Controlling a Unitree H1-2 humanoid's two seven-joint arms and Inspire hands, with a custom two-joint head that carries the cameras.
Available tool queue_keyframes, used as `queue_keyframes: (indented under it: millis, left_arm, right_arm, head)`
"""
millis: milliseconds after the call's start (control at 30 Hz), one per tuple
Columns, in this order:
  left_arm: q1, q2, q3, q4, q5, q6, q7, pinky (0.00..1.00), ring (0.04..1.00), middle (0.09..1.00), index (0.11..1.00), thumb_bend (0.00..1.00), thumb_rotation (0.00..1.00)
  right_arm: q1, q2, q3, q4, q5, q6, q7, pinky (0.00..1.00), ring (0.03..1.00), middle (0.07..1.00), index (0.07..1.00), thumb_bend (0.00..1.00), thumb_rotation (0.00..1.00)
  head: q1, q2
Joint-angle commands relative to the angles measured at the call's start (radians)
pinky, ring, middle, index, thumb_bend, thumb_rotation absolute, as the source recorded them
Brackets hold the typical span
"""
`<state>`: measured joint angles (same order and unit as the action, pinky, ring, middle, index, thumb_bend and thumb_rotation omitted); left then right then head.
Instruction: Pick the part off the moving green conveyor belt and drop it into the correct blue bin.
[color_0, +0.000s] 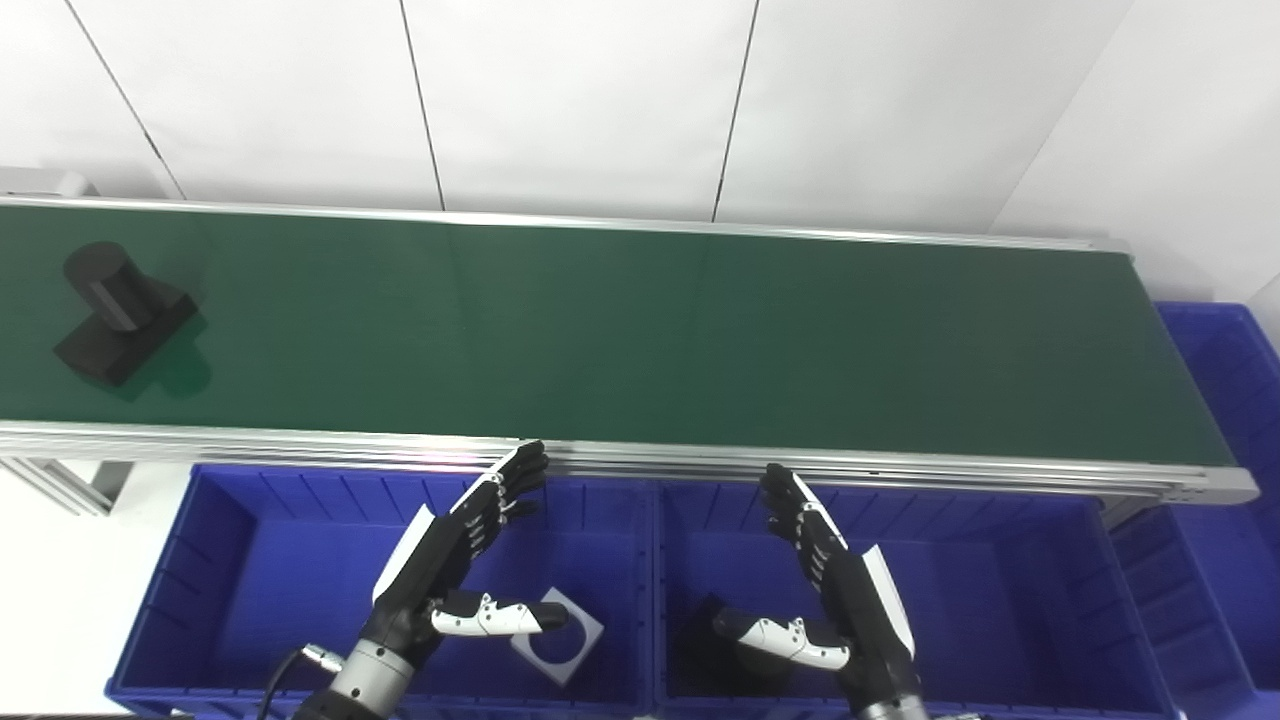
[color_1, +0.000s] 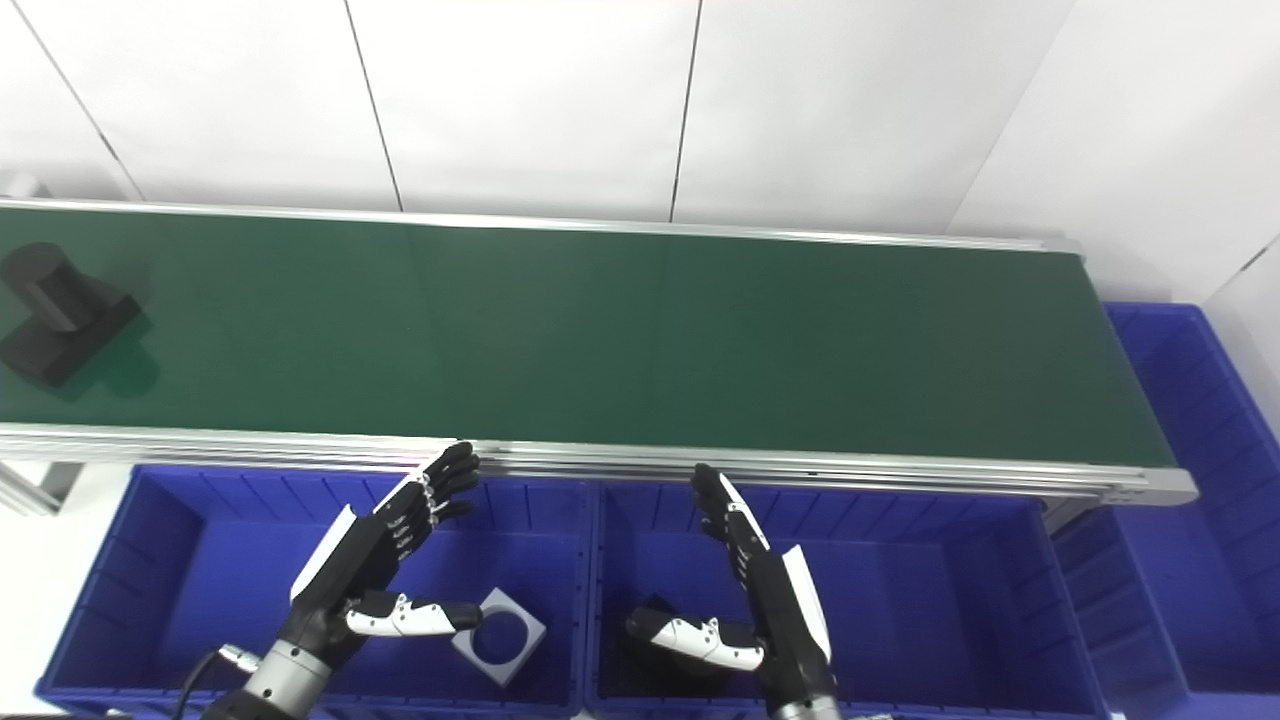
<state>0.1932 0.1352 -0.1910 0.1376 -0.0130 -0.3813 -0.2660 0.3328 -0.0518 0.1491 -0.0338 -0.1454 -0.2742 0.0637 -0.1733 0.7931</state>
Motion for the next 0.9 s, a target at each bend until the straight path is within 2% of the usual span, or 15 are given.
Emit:
queue_keyframes:
  millis: [0, 133, 400, 533, 600, 733, 833, 867]
  left_arm:
    - [-0.011, 0.007, 0.001, -0.030, -0.014, -0.006, -0.010, 0.86, 0.910, 0.925, 0.918, 0.83, 0.23]
    - [-0.010, 0.010, 0.000, -0.036, -0.005, 0.001, -0.010, 0.86, 0.912, 0.927, 0.920, 0.83, 0.25]
    - [-0.016, 0.008, -0.003, -0.015, 0.011, -0.026, -0.005, 0.84, 0.903, 0.924, 0.921, 0.82, 0.24]
    - [-0.021, 0.004, -0.009, 0.015, 0.029, -0.057, -0.002, 0.85, 0.898, 0.921, 0.923, 0.81, 0.25]
    - [-0.021, -0.001, -0.014, 0.032, 0.029, -0.063, -0.005, 0.88, 0.908, 0.927, 0.929, 0.82, 0.26]
    - [-0.015, -0.017, -0.024, 0.055, 0.053, -0.082, 0.013, 0.87, 0.913, 0.932, 0.928, 0.82, 0.26]
    - [-0.012, -0.031, -0.028, 0.074, 0.067, -0.087, 0.034, 0.86, 0.910, 0.927, 0.918, 0.84, 0.26]
    - [-0.012, -0.034, -0.032, 0.080, 0.079, -0.088, 0.047, 0.86, 0.907, 0.925, 0.915, 0.84, 0.27]
  right_arm:
    - [-0.003, 0.002, 0.001, -0.033, 0.009, -0.007, -0.001, 0.88, 0.932, 0.930, 0.940, 0.92, 0.39]
    - [-0.005, 0.000, 0.001, -0.031, -0.004, -0.005, -0.002, 0.88, 0.935, 0.941, 0.943, 0.92, 0.40]
    - [-0.004, 0.002, -0.001, -0.027, 0.008, -0.004, -0.001, 0.90, 0.930, 0.927, 0.938, 0.92, 0.39]
    - [-0.006, -0.008, -0.004, -0.007, 0.004, -0.034, -0.003, 0.88, 0.923, 0.928, 0.940, 0.91, 0.39]
    - [-0.004, -0.014, -0.006, 0.002, 0.007, -0.048, -0.003, 0.87, 0.914, 0.922, 0.937, 0.90, 0.39]
    - [0.004, -0.027, -0.012, 0.021, 0.032, -0.074, 0.000, 0.88, 0.917, 0.925, 0.940, 0.89, 0.38]
    - [0.006, -0.033, -0.015, 0.033, 0.039, -0.091, -0.002, 0.88, 0.924, 0.929, 0.939, 0.88, 0.37]
    - [0.006, -0.037, -0.016, 0.038, 0.041, -0.100, -0.001, 0.88, 0.924, 0.930, 0.937, 0.87, 0.36]
  head:
    - [0.001, 0.002]
    - [0.002, 0.003]
    - [0.004, -0.004]
    - [0.074, -0.038]
    - [0.117, -0.067]
    - [0.190, -0.138]
    - [0.214, -0.163]
    - [0.239, -0.182]
